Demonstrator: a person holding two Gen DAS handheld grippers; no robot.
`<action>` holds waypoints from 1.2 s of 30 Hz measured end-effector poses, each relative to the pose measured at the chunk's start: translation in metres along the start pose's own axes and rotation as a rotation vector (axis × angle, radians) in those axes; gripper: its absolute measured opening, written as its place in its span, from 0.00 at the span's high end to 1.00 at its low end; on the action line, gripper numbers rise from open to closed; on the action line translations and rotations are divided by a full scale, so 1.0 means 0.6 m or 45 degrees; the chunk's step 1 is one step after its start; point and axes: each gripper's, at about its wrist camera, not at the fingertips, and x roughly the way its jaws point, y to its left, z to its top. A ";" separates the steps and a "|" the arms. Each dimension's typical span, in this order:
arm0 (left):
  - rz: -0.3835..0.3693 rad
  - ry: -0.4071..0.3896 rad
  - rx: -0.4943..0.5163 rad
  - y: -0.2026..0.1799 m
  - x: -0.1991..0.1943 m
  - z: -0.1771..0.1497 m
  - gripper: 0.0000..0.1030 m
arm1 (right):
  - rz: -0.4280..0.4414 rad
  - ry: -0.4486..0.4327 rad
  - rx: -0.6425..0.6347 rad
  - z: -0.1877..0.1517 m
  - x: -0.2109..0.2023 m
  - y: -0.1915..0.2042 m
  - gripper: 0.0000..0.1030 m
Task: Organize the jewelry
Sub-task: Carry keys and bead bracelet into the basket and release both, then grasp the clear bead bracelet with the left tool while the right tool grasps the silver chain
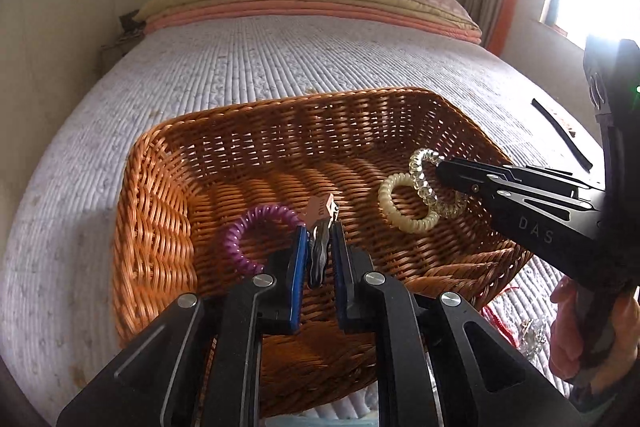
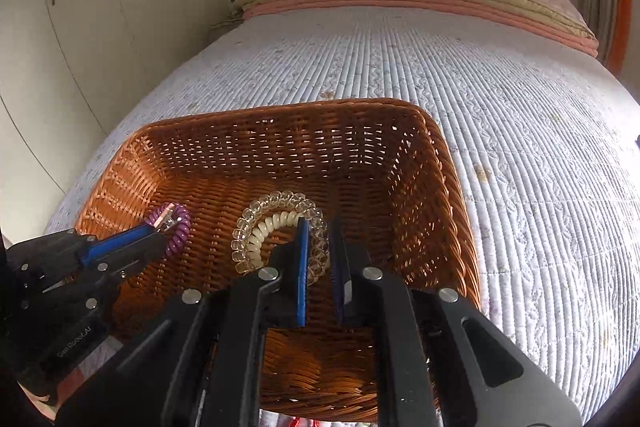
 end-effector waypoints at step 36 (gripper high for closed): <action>-0.090 0.120 -0.118 -0.032 -0.072 -0.187 0.63 | 0.148 0.092 0.184 -0.213 -0.151 -0.090 0.57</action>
